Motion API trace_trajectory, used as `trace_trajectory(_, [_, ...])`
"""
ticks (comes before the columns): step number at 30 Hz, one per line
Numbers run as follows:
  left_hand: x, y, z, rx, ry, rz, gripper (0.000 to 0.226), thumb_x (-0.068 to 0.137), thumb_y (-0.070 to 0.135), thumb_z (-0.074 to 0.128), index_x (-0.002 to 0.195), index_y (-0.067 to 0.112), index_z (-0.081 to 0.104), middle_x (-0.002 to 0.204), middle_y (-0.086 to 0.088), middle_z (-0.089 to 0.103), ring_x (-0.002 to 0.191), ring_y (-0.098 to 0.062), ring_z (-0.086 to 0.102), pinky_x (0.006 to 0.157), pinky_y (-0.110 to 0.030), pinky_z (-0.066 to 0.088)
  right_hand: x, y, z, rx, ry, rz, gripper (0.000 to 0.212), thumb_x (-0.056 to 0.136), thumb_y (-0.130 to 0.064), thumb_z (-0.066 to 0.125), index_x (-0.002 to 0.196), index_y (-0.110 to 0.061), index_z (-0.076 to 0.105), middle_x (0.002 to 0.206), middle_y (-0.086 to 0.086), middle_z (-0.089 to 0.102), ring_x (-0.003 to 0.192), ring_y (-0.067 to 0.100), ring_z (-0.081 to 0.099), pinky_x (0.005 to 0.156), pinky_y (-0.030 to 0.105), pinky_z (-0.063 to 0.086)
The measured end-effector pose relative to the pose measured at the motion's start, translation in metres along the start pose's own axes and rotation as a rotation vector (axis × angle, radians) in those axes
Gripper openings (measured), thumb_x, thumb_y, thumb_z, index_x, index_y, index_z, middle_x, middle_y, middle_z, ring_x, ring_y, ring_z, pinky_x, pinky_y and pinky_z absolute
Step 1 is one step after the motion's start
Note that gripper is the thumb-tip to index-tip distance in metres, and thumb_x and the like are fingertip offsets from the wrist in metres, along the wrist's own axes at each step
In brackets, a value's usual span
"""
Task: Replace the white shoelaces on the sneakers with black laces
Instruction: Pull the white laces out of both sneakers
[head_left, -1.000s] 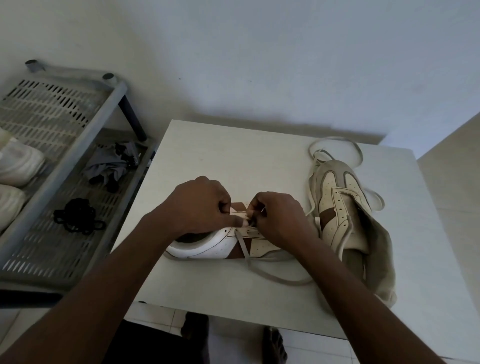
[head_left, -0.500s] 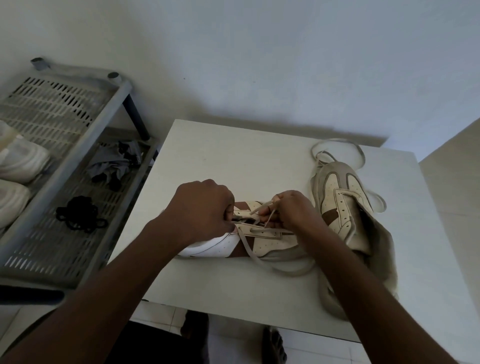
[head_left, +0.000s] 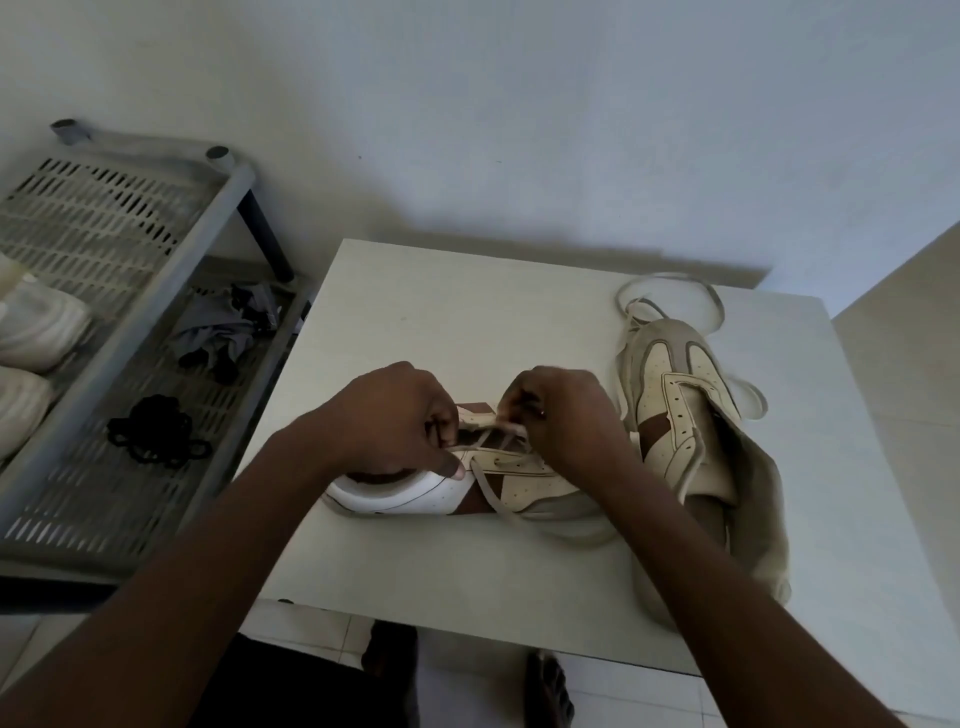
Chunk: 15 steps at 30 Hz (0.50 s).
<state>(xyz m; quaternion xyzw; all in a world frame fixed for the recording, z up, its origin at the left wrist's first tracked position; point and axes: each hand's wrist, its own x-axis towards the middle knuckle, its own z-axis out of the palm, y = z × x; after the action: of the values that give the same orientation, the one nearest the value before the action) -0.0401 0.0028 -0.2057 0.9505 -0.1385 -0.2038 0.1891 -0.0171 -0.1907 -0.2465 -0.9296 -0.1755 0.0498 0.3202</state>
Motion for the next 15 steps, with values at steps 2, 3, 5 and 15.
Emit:
trace_trajectory(2, [0.000, -0.006, -0.001, -0.118, -0.004, 0.051, 0.027, 0.065, 0.036, 0.085, 0.059, 0.028, 0.059, 0.050, 0.020, 0.055, 0.053, -0.002, 0.050, 0.054, -0.016, 0.034, 0.004, 0.012, -0.012, 0.080, 0.174, 0.176, 0.021, 0.090, -0.007, 0.060, 0.081, -0.024, 0.066, 0.083, -0.012, 0.062, 0.077, 0.003, 0.060, 0.074, 0.020, 0.050])
trace_trajectory(3, [0.000, -0.007, -0.001, -0.150, 0.019, 0.072, 0.029, 0.065, 0.032, 0.086, 0.058, 0.029, 0.058, 0.050, 0.018, 0.054, 0.053, -0.004, 0.048, 0.053, -0.014, 0.032, 0.006, 0.019, -0.020, 0.148, 0.239, 0.275, 0.024, 0.091, -0.009, 0.059, 0.077, -0.027, 0.062, 0.081, -0.013, 0.061, 0.077, 0.003, 0.060, 0.076, 0.022, 0.051])
trace_trajectory(5, [0.002, -0.008, 0.002, -0.182, 0.062, 0.106, 0.034, 0.065, 0.027, 0.086, 0.056, 0.029, 0.053, 0.049, 0.016, 0.050, 0.051, -0.006, 0.044, 0.052, -0.014, 0.031, 0.008, 0.031, -0.029, 0.245, 0.263, 0.384, 0.024, 0.094, -0.014, 0.057, 0.075, -0.029, 0.056, 0.082, -0.010, 0.063, 0.084, 0.013, 0.063, 0.083, 0.037, 0.053])
trace_trajectory(15, [0.004, -0.012, 0.005, -0.269, 0.017, 0.121, 0.026, 0.066, 0.019, 0.084, 0.061, 0.020, 0.059, 0.054, 0.014, 0.051, 0.054, -0.005, 0.045, 0.056, -0.014, 0.033, -0.001, 0.010, 0.011, -0.143, -0.038, -0.155, 0.020, 0.081, -0.013, 0.069, 0.096, -0.026, 0.073, 0.102, -0.008, 0.070, 0.093, 0.016, 0.063, 0.092, 0.043, 0.044])
